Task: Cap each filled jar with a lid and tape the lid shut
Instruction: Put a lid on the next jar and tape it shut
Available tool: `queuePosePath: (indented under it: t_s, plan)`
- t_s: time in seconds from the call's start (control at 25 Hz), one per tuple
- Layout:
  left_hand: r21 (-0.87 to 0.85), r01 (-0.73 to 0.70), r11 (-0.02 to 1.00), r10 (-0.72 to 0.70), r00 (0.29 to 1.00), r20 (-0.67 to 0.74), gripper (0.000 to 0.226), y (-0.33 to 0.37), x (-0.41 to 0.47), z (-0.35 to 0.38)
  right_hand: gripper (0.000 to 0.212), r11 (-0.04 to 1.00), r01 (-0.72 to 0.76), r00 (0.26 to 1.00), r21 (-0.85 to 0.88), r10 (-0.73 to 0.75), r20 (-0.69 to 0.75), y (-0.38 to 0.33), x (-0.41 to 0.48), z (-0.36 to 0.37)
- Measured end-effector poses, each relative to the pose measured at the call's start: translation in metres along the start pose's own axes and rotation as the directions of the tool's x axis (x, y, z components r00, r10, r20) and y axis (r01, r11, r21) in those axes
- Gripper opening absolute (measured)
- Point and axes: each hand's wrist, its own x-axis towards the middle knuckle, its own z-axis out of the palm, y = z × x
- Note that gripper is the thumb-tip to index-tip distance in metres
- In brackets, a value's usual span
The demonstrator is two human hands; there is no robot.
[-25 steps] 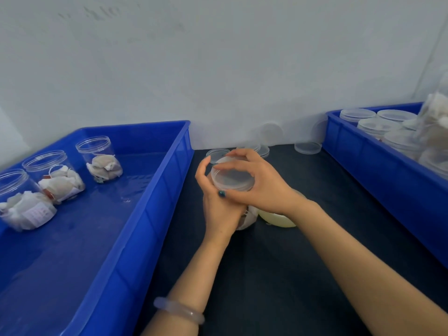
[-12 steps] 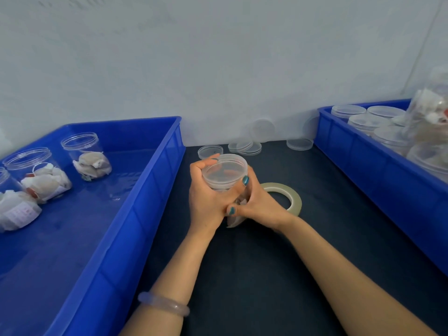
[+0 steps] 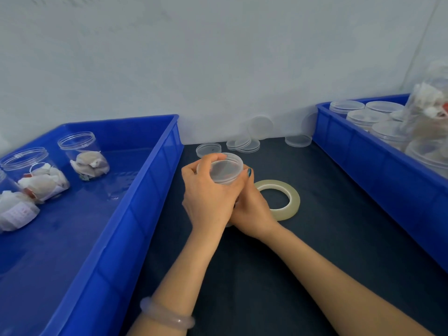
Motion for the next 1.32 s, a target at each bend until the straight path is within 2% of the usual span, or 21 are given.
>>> queuePosePath:
  t_s: [0.08,0.2,0.28,0.32,0.4,0.48,0.52,0.68,0.76,0.88,1.0,1.08,1.12,1.2,1.32]
  plan:
    - [0.042,0.009,0.999,-0.011,0.999,0.034,0.056,0.0,0.002,-0.005,0.085,0.992,0.005,0.998,-0.128,-0.013,-0.061,-0.006,-0.004,0.007]
    - [0.094,0.016,0.995,-0.022,0.998,0.058,0.06,-0.002,0.005,-0.016,0.082,0.929,0.052,0.981,-0.366,-0.117,-0.156,-0.009,-0.008,0.02]
    - [0.094,-0.001,0.996,-0.005,0.998,0.061,0.063,-0.004,0.003,-0.02,0.085,0.903,0.081,0.972,-0.422,-0.166,-0.169,-0.01,-0.01,0.023]
    - [0.065,-0.007,0.998,0.003,0.998,0.065,0.06,-0.005,0.002,-0.021,0.089,0.914,0.089,0.972,-0.395,-0.167,-0.168,-0.011,-0.011,0.021]
    - [-0.043,-0.012,0.999,0.016,0.996,0.093,0.049,-0.006,0.003,-0.024,0.094,0.971,0.087,0.987,-0.221,-0.115,-0.117,-0.012,-0.01,0.01]
    - [-0.162,0.013,0.987,0.014,0.986,0.165,0.047,-0.006,0.008,-0.027,0.089,0.998,0.053,0.998,0.023,-0.054,0.045,-0.012,-0.005,-0.01]
    - [-0.221,0.05,0.974,-0.001,0.976,0.217,0.053,-0.005,0.01,-0.029,0.081,0.991,0.025,0.99,0.131,-0.042,0.134,-0.011,-0.002,-0.02]
    - [-0.466,0.293,0.835,-0.087,0.906,0.415,0.097,-0.002,0.016,-0.036,0.05,0.871,-0.177,0.901,0.458,-0.043,0.431,-0.015,0.005,-0.042]
    - [-0.53,0.327,0.782,-0.063,0.888,0.455,0.103,-0.002,0.014,-0.038,0.05,0.803,-0.242,0.865,0.544,-0.075,0.496,-0.015,0.004,-0.044]
    - [-0.559,0.305,0.772,0.012,0.871,0.492,0.095,-0.005,0.011,-0.039,0.066,0.779,-0.285,0.836,0.558,-0.083,0.543,-0.01,0.002,-0.05]
    - [-0.57,0.315,0.759,0.032,0.856,0.516,0.091,-0.009,0.008,-0.037,0.083,0.803,-0.318,0.802,0.504,-0.055,0.594,-0.012,0.0,-0.054]
    - [-0.59,0.39,0.707,-0.03,0.85,0.526,0.107,-0.007,0.008,-0.034,0.075,0.851,-0.317,0.819,0.418,0.023,0.574,-0.015,0.002,-0.054]
    - [-0.603,0.396,0.692,-0.054,0.862,0.505,0.111,-0.007,0.01,-0.033,0.065,0.896,-0.275,0.841,0.349,0.048,0.539,-0.017,0.002,-0.054]
    - [-0.605,0.334,0.722,-0.069,0.906,0.418,0.107,-0.009,0.015,-0.032,0.054,0.984,-0.107,0.906,0.144,0.037,0.421,-0.015,0.002,-0.059]
    - [-0.532,0.202,0.822,-0.033,0.95,0.309,0.098,-0.014,0.019,-0.028,0.05,0.987,0.016,0.964,-0.161,0.027,0.265,0.001,-0.004,-0.087]
